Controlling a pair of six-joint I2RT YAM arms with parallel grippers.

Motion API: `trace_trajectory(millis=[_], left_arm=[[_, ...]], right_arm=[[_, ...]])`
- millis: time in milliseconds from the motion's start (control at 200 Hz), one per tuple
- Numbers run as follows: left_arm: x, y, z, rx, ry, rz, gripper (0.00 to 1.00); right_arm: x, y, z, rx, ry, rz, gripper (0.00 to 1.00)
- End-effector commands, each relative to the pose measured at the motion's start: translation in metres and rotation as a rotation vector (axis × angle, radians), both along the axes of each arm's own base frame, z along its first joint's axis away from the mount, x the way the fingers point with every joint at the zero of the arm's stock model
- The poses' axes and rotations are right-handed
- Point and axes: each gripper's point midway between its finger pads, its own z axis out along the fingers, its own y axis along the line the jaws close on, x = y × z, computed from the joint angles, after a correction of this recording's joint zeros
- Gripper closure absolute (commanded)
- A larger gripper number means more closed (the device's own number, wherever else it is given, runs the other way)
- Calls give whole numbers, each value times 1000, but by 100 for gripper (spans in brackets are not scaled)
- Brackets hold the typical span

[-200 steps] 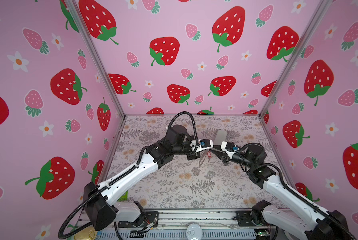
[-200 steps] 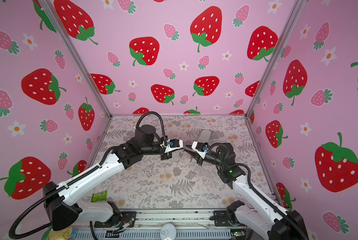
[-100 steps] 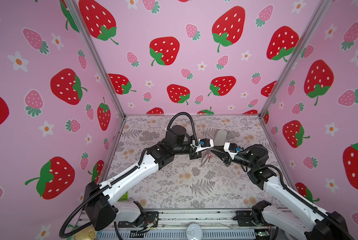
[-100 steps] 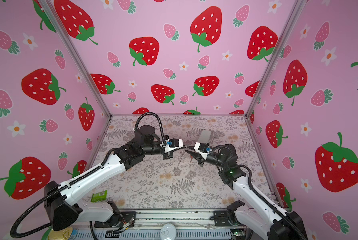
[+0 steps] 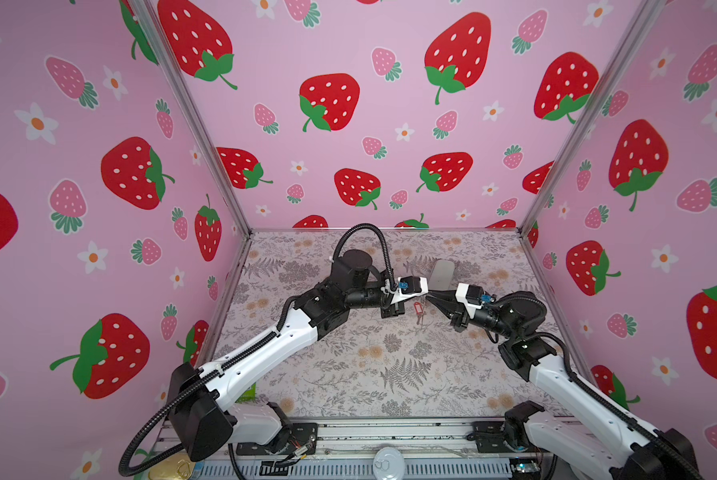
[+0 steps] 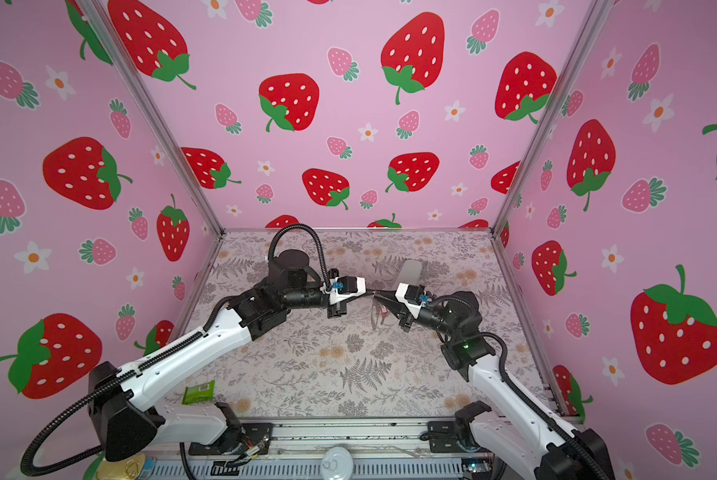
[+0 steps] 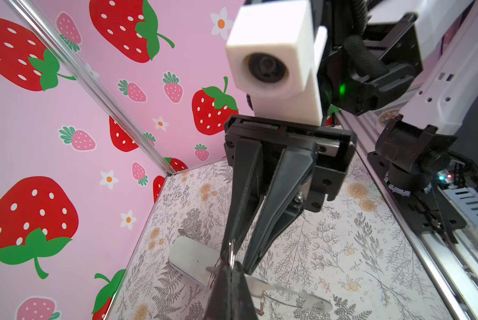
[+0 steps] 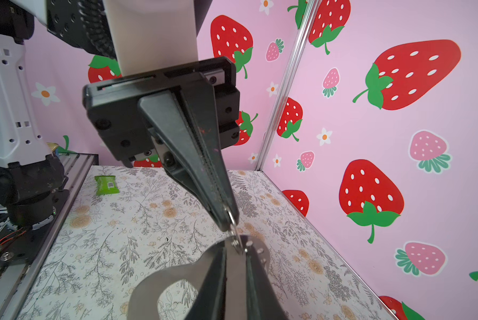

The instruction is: Put the keys on the keyring

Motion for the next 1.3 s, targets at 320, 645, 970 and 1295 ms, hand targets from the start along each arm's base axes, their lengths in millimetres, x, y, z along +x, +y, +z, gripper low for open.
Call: trace_trajectory(millis=[320, 645, 970, 1295], left_arm=[[-7, -2, 5, -24, -35, -53, 100], [-8, -1, 1, -11, -33, -54, 100], [-7, 3, -5, 14, -39, -35, 96], [3, 19, -17, 84, -73, 61, 67]], right_arm=[[-14, 2, 7, 19, -11, 96, 84], [-12, 2, 9, 24, -13, 84, 94], [-7, 0, 10, 20, -30, 40, 98], [4, -14, 6, -10, -183, -127, 99]])
